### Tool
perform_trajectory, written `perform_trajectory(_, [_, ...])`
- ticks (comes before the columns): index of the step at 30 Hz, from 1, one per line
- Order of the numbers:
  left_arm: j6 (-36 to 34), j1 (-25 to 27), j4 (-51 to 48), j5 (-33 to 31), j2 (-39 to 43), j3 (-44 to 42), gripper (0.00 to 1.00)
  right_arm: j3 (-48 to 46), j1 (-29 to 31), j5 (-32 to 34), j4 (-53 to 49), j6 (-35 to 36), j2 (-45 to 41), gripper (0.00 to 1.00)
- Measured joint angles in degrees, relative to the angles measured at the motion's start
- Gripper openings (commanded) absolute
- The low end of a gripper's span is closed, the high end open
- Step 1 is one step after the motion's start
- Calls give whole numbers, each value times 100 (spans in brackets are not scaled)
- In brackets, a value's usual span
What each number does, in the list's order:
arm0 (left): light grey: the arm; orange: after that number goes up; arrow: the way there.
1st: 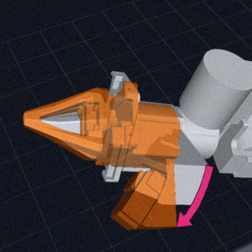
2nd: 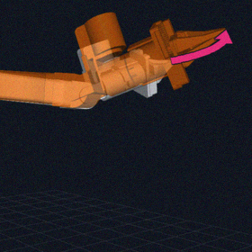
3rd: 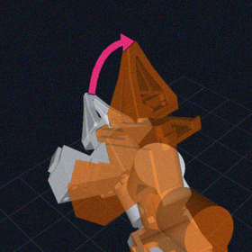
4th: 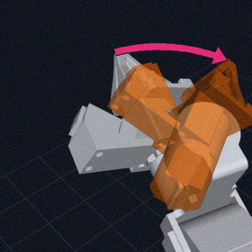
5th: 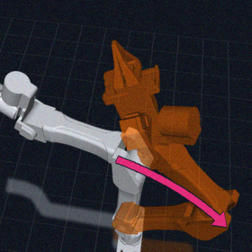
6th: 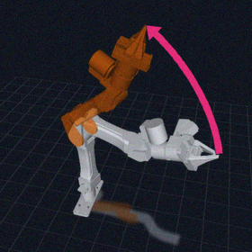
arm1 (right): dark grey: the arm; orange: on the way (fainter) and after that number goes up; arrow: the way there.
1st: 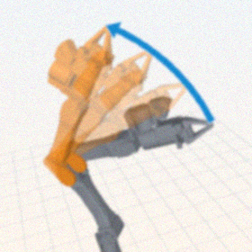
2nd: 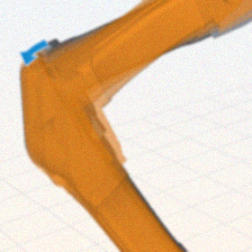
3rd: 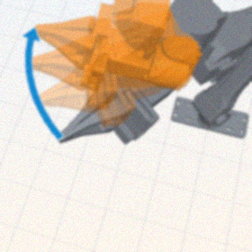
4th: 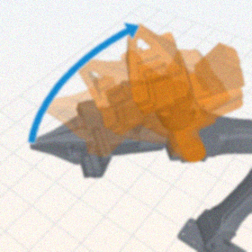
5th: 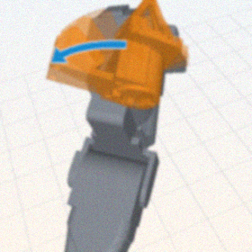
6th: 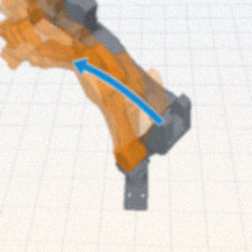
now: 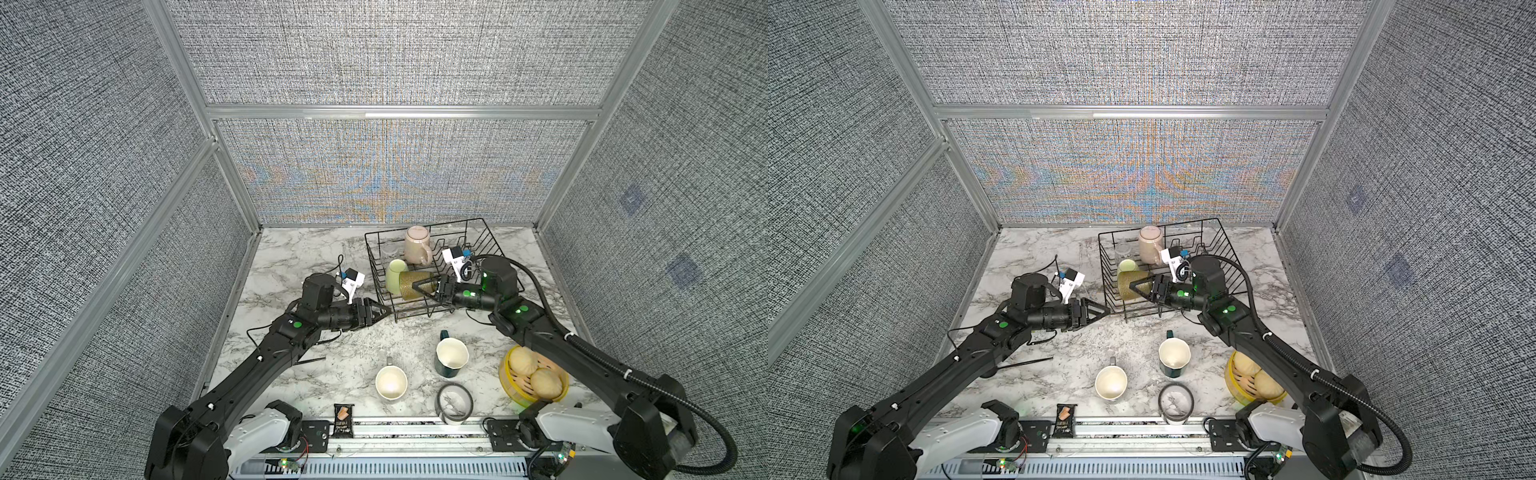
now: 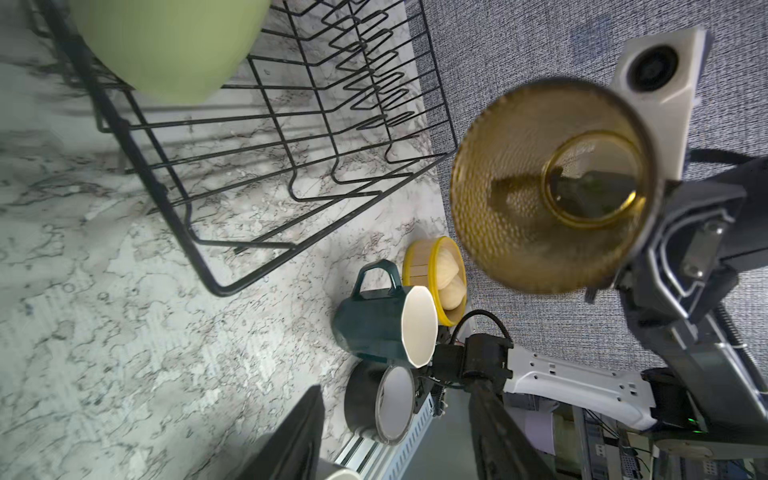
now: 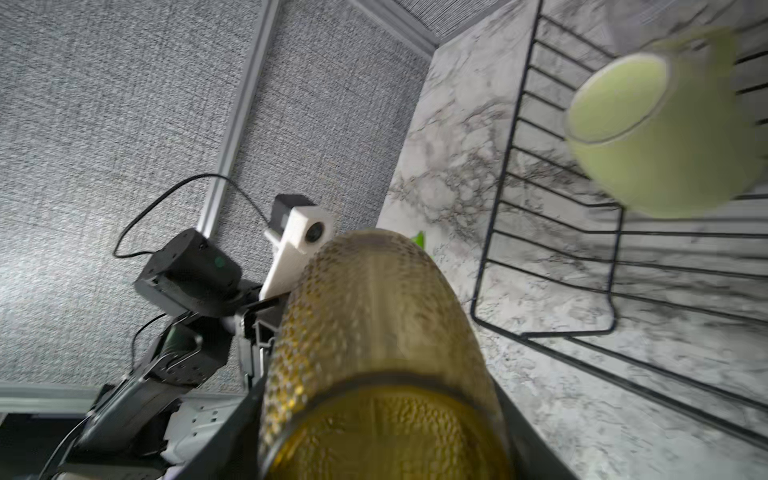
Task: Load the cups into the dish rack
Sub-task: 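Carry the amber glass over the rack with the right gripper while the left withdraws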
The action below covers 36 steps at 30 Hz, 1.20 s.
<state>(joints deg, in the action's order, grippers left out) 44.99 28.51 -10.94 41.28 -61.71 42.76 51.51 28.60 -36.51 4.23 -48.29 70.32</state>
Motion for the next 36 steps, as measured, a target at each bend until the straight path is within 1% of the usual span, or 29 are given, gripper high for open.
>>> perform_trajectory(1, [-50, 0, -116, -70, 31, 0, 58, 109, -50, 76, -229, 160, 42, 62])
perform_trajectory(2, [-114, 0, -236, -120, 61, 2, 60, 256, -105, 195, -511, 356, 94, 62])
perform_trajectory(3, [-168, 0, -358, -197, 96, 7, 68, 426, -142, 348, -809, 564, 153, 62])
perform_trajectory(5, [-280, 0, -570, -341, 162, 11, 76, 730, -160, 619, -1237, 955, 267, 62])
perform_trajectory(11, [-474, 0, -1139, -721, 345, -24, 88, 1360, -162, 1602, -2199, 2061, 664, 62])
perform_trajectory(16, [-577, 0, -1499, -1069, 472, -57, 99, 1714, -164, 2291, -2603, 2669, 1130, 61])
perform_trajectory(22, [-621, 0, -1917, -1589, 531, -39, 99, 2203, -164, 2817, -2846, 3182, 1864, 60])
perform_trajectory(25, [-640, 0, -2037, -1720, 535, -48, 99, 2516, -162, 3025, -3008, 3394, 2271, 60])
perform_trajectory(31, [-691, 0, -2105, -1825, 525, -72, 99, 2994, -151, 3351, -3254, 3674, 3032, 59])
perform_trajectory(36, [-745, 0, -2107, -1794, 474, -81, 99, 3316, -120, 3661, -3421, 3840, 3510, 59])
